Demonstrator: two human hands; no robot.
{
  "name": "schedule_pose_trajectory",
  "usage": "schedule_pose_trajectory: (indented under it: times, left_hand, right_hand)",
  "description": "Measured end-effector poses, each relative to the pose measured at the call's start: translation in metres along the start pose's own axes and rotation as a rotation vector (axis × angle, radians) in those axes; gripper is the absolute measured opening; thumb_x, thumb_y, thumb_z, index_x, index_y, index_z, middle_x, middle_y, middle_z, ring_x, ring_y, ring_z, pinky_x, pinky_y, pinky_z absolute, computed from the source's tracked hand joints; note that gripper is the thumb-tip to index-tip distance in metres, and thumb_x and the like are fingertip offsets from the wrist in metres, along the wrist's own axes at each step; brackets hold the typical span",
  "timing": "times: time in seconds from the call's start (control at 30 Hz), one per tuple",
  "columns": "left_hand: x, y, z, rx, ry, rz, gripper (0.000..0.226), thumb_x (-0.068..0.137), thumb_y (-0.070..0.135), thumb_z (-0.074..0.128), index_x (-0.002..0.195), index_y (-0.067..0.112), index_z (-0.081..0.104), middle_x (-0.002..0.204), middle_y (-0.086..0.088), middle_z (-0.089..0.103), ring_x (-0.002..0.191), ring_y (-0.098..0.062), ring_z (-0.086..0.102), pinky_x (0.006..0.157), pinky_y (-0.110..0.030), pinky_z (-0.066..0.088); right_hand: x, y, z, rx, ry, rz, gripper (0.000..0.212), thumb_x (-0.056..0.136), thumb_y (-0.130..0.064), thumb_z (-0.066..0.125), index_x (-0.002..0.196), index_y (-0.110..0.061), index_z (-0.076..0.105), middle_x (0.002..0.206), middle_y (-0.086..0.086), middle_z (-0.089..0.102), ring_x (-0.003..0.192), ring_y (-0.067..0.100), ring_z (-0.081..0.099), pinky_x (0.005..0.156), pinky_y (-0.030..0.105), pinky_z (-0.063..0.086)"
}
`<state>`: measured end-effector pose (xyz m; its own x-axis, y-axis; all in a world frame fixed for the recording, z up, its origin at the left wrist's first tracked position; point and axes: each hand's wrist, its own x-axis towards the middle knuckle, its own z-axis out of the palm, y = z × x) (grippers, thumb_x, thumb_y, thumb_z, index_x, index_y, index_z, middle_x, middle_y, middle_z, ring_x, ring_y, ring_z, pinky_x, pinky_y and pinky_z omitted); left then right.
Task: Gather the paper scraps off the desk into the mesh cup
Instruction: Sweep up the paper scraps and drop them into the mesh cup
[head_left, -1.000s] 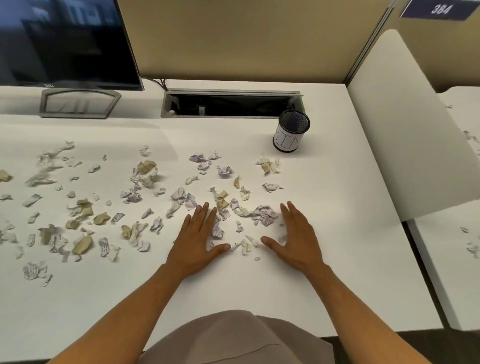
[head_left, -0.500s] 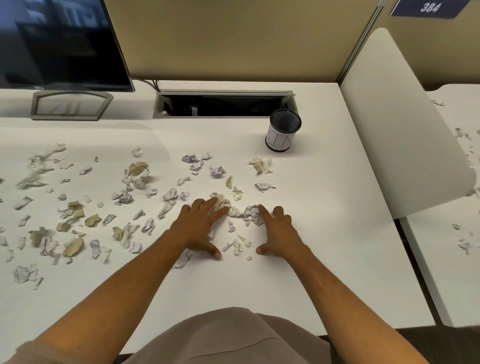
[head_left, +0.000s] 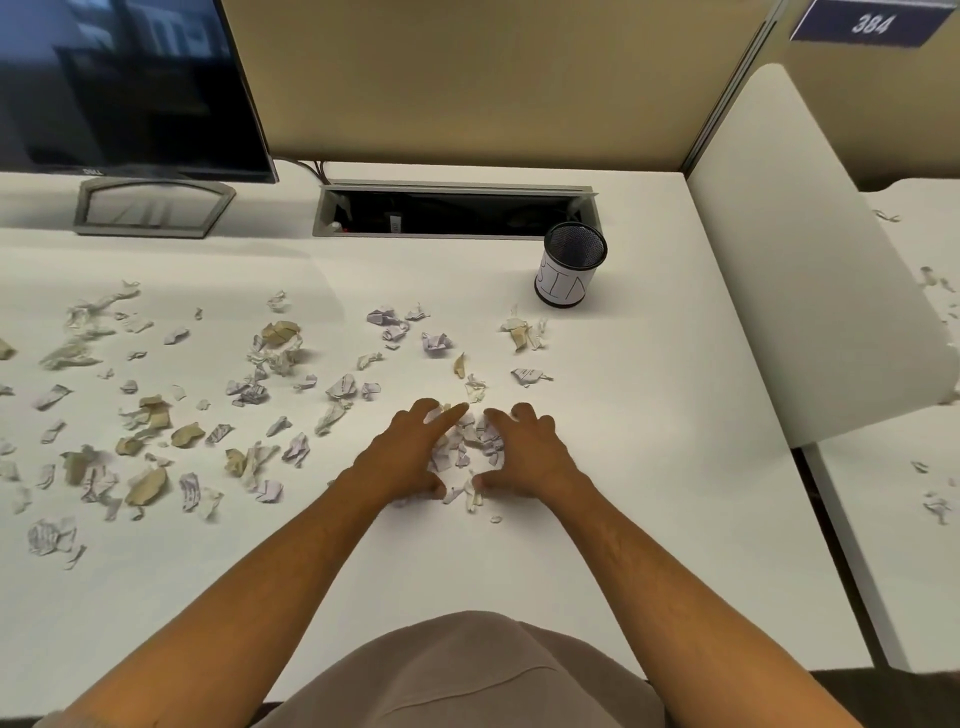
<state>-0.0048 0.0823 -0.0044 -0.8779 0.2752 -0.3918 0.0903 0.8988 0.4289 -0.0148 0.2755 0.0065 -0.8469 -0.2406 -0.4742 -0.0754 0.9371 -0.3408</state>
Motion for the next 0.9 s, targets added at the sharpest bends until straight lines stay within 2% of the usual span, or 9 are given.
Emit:
schedule_pose_trajectory:
  times: [0.1, 0.2, 0.27, 0.37, 0.47, 0.57, 0.7, 0.8, 0.9]
  left_hand:
    - [0.003, 0.006, 0.0, 0.023, -0.051, -0.028, 0.117, 0.055, 0.047, 0.088, 0.149, 0.04, 0.018, 0.151, 0.002, 0.02, 0.132, -0.026, 0.027, 0.098, -0.04, 0.042]
    - [0.002, 0.009, 0.001, 0.052, -0.086, -0.037, 0.122, 0.048, 0.059, 0.085, 0.148, 0.036, 0.02, 0.152, 0.003, 0.016, 0.132, -0.026, 0.024, 0.1, -0.042, 0.042]
    - [0.0, 0.012, 0.005, 0.096, -0.115, -0.033, 0.127, 0.046, 0.062, 0.084, 0.149, 0.034, 0.016, 0.152, 0.004, 0.011, 0.133, -0.025, 0.02, 0.098, -0.043, 0.043]
    - [-0.001, 0.017, 0.011, 0.151, -0.111, -0.039, 0.125, 0.048, 0.06, 0.085, 0.148, 0.032, 0.016, 0.152, 0.006, 0.009, 0.134, -0.025, 0.017, 0.094, -0.043, 0.045]
    - [-0.001, 0.019, 0.014, 0.095, -0.043, -0.064, 0.098, 0.062, 0.043, 0.085, 0.143, 0.032, 0.032, 0.15, 0.006, 0.02, 0.131, -0.025, 0.023, 0.088, -0.041, 0.047]
    - [0.002, 0.018, 0.014, 0.025, 0.01, -0.057, 0.064, 0.071, 0.027, 0.079, 0.129, 0.029, 0.051, 0.141, 0.006, 0.036, 0.119, -0.024, 0.037, 0.081, -0.037, 0.047]
    - [0.007, 0.019, 0.013, -0.002, 0.064, -0.037, 0.036, 0.078, 0.018, 0.073, 0.112, 0.02, 0.063, 0.124, 0.003, 0.05, 0.103, -0.025, 0.052, 0.08, -0.04, 0.049]
    - [0.01, 0.021, 0.013, 0.018, 0.118, 0.005, 0.014, 0.084, 0.014, 0.066, 0.098, 0.014, 0.068, 0.106, -0.002, 0.057, 0.091, -0.024, 0.057, 0.074, -0.038, 0.047]
    - [0.015, 0.022, 0.012, 0.018, 0.128, -0.023, 0.014, 0.084, 0.008, 0.063, 0.094, 0.014, 0.071, 0.099, -0.004, 0.06, 0.091, -0.024, 0.059, 0.074, -0.033, 0.046]
  right_hand:
    - [-0.001, -0.005, 0.003, -0.014, -0.011, -0.025, 0.09, 0.068, -0.068, 0.068, 0.142, -0.029, 0.034, 0.14, 0.005, 0.034, 0.123, 0.033, 0.033, 0.094, 0.04, 0.04]
    - [-0.005, -0.005, 0.007, -0.026, -0.012, -0.05, 0.096, 0.064, -0.071, 0.07, 0.142, -0.028, 0.034, 0.137, 0.004, 0.035, 0.121, 0.031, 0.034, 0.092, 0.04, 0.043]
    - [-0.007, -0.004, 0.01, -0.063, 0.005, -0.077, 0.094, 0.061, -0.066, 0.075, 0.138, -0.03, 0.036, 0.133, 0.003, 0.036, 0.119, 0.03, 0.034, 0.084, 0.038, 0.046]
    - [-0.009, -0.004, 0.017, -0.135, 0.059, -0.125, 0.073, 0.067, -0.048, 0.078, 0.129, -0.03, 0.043, 0.127, 0.003, 0.038, 0.115, 0.03, 0.035, 0.068, 0.033, 0.042]
    - [-0.009, -0.003, 0.022, -0.089, 0.13, -0.137, 0.042, 0.082, -0.033, 0.07, 0.12, -0.024, 0.054, 0.122, 0.005, 0.045, 0.113, 0.029, 0.039, 0.065, 0.032, 0.039]
    - [-0.007, 0.001, 0.023, -0.071, 0.185, -0.165, 0.02, 0.093, -0.022, 0.055, 0.112, -0.016, 0.061, 0.115, 0.006, 0.051, 0.108, 0.028, 0.044, 0.062, 0.032, 0.035]
    - [-0.006, 0.005, 0.023, -0.107, 0.214, -0.202, 0.014, 0.093, -0.009, 0.05, 0.099, -0.009, 0.063, 0.104, 0.009, 0.055, 0.1, 0.028, 0.049, 0.061, 0.034, 0.032]
    - [-0.003, 0.009, 0.022, -0.045, 0.22, -0.196, 0.018, 0.089, -0.005, 0.051, 0.099, -0.009, 0.066, 0.1, 0.009, 0.058, 0.098, 0.028, 0.052, 0.065, 0.034, 0.038]
    - [0.0, 0.015, 0.016, 0.172, 0.242, -0.138, 0.023, 0.085, -0.006, 0.057, 0.102, -0.01, 0.072, 0.1, 0.009, 0.067, 0.097, 0.026, 0.058, 0.077, 0.034, 0.045]
